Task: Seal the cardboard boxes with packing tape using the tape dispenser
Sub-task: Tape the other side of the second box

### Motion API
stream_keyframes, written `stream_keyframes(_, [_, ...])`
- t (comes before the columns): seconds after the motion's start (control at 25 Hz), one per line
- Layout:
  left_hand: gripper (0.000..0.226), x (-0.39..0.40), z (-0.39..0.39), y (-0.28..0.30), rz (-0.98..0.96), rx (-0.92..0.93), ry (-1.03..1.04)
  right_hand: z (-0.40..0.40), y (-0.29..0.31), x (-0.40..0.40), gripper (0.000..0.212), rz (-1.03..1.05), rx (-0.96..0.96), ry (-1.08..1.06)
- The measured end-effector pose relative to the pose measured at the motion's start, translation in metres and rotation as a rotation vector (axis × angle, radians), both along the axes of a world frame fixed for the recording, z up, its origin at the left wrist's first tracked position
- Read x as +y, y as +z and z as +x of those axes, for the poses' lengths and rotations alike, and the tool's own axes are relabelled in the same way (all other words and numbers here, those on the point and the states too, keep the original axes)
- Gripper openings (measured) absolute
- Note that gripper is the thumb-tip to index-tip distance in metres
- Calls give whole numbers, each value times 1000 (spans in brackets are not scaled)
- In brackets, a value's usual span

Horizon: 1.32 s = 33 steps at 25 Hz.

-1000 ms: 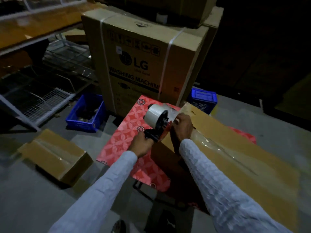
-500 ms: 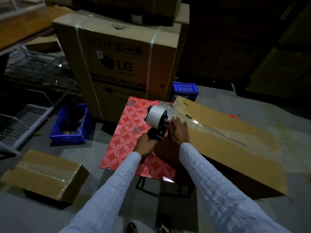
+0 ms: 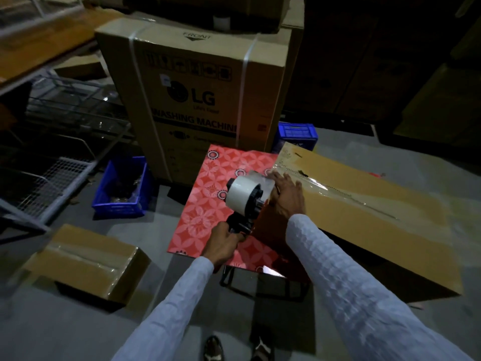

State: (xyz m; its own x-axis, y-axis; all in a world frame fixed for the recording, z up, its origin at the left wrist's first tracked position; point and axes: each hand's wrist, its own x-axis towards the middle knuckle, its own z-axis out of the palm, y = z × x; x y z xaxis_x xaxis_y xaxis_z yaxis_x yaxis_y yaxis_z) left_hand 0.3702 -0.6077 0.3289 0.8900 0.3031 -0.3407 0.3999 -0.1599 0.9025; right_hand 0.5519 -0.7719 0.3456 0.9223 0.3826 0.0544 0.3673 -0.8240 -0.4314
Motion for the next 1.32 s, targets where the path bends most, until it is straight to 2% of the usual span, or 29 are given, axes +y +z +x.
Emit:
stream_keyframes(0.08, [30,1,-9,-4,-11,-9,-17,1,-3,2,66,-3,0,22])
stream_keyframes(0.24, [16,-8,-14,-9,-23,-9,-14,7,-1,-3,67,-69,-17,31])
stream_keyframes(0.32, [22,-16,-14,-16,-12,22,21,9,3,-4,67,-110,-20,46])
stream_keyframes(0.52, [28,-30,-27,-21,44,82,66,22,-3,-7,47,-104,-13,35])
stream_keyframes(0.6, [20,-33,-29,-18,49,119,59,26,-7,-8,46,-89,-1,52])
stream_keyframes(0.76, [29,-38,-16,-19,71,157,67,27,-8,-9,46,-109,-10,72])
stream_keyframes(0.92, [28,-44,9,-17,119,189,39,34,-8,-12,47,-135,-39,97])
stream_keyframes(1.0, [40,-41,21,-39,152,223,39,34,-9,-13,46,-15,22,67])
stream_keyframes(1.04, [44,-39,24,-49,161,241,41,31,-3,-13,47,144,86,30])
stream_keyframes(1.12, [45,-39,28,-51,166,259,38,18,20,-9,56,447,208,-34])
stream_keyframes(1.16, [43,-41,28,-40,169,246,33,7,33,-6,64,483,246,-5])
stream_keyframes(1.24, [40,-45,25,-14,195,229,42,-18,51,1,96,384,284,100])
stream_keyframes(1.32, [43,-46,27,-6,203,227,52,-38,61,5,124,183,272,122])
